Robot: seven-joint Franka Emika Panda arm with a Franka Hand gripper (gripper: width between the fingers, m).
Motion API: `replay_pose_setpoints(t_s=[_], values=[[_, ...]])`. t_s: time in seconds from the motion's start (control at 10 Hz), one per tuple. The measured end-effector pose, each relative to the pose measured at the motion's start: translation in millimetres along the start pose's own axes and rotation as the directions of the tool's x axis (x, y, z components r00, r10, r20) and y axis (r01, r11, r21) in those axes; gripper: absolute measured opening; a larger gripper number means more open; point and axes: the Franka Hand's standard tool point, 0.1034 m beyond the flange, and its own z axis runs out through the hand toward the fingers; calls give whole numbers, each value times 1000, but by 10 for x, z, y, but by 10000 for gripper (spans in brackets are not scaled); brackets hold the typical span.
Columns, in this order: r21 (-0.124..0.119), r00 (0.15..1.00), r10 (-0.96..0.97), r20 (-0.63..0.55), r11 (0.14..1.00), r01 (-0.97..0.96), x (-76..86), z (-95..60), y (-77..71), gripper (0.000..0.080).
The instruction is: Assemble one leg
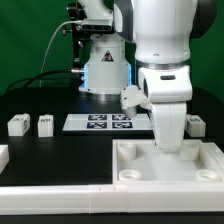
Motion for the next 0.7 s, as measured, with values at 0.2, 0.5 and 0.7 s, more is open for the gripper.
replay_pose_setpoints(t_s=[0.2,0.5,0.7], values=[[0,1000,1,0,1000,-1,-5,1,-1,65],[-1,1000,9,1,1000,-9,-18,-3,2,349],[-7,999,44,4,999,-44,-9,-54,-14,517]])
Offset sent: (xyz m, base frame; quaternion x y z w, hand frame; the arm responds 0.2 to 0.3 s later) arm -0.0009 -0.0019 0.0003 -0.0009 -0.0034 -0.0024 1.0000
